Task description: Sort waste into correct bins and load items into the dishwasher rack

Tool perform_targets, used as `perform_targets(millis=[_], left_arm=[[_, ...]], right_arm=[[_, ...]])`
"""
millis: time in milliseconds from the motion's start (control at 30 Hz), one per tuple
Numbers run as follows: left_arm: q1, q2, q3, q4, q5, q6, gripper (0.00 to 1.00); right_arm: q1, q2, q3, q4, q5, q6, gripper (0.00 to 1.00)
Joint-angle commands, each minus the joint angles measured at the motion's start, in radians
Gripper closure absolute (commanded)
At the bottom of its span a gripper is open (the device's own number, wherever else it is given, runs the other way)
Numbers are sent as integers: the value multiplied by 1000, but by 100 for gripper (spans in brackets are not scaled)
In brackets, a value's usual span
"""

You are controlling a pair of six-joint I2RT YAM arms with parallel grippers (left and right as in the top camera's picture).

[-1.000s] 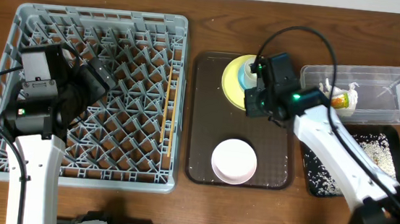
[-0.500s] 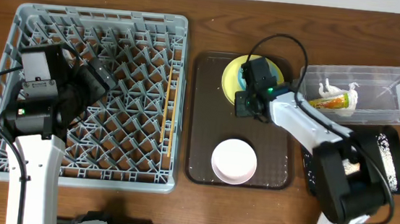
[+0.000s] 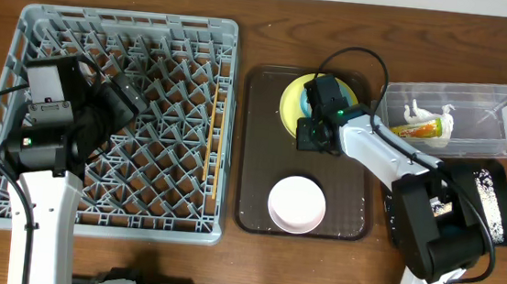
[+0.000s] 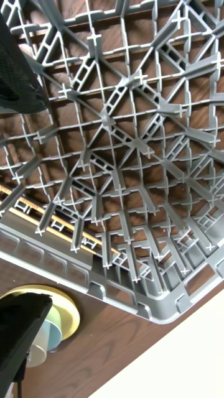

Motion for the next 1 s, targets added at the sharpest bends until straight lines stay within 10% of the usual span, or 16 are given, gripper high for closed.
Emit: perform_targets(millis=[0,767,867,967], left_arm=[[4,5,13,-2,2,-5,7],[4,5,13,-2,2,-5,7],[4,5,13,-2,2,-5,7],[4,5,13,-2,2,-5,7]], right_arm=[[8,-16,-6,-38,-63,42,99],[10,-269,95,-160,-77,-24,78],[-28,-389,98,-181,-15,-45,61],[-89,-491,98,-249,159,-45,14]])
